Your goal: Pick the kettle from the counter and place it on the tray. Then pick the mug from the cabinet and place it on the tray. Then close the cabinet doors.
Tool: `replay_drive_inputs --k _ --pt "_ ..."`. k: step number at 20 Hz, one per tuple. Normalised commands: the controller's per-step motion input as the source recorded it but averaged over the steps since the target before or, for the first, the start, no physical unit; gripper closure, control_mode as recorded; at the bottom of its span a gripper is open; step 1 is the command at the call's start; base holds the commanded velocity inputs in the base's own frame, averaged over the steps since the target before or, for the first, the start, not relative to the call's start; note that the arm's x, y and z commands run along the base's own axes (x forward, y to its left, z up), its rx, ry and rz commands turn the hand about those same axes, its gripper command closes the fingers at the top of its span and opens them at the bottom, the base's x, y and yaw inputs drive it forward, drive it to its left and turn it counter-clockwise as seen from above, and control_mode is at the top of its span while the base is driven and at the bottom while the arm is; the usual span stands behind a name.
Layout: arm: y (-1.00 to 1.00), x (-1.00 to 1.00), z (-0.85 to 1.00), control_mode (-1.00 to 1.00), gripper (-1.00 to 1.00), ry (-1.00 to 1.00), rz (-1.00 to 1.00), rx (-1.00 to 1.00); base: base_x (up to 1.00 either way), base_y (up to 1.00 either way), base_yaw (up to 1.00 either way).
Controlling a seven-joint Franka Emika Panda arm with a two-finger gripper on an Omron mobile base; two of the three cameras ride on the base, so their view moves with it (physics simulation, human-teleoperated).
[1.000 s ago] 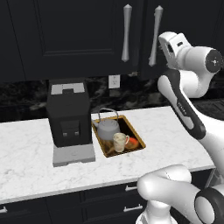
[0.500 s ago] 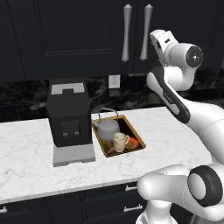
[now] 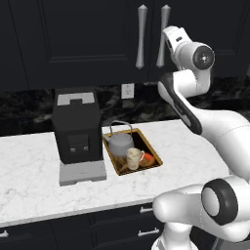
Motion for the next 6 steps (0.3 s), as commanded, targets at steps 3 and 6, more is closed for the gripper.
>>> replay_drive_inputs --k 3,6 --pt "-0.16 0.07 -0.1 -1.0 -1.0 0.0 -0.05 0.0 0.0 0.0 0.0" --pt "-0.2 0.0 -0.06 -1.0 -1.0 0.0 -0.03 0.0 0.0 0.0 0.0"
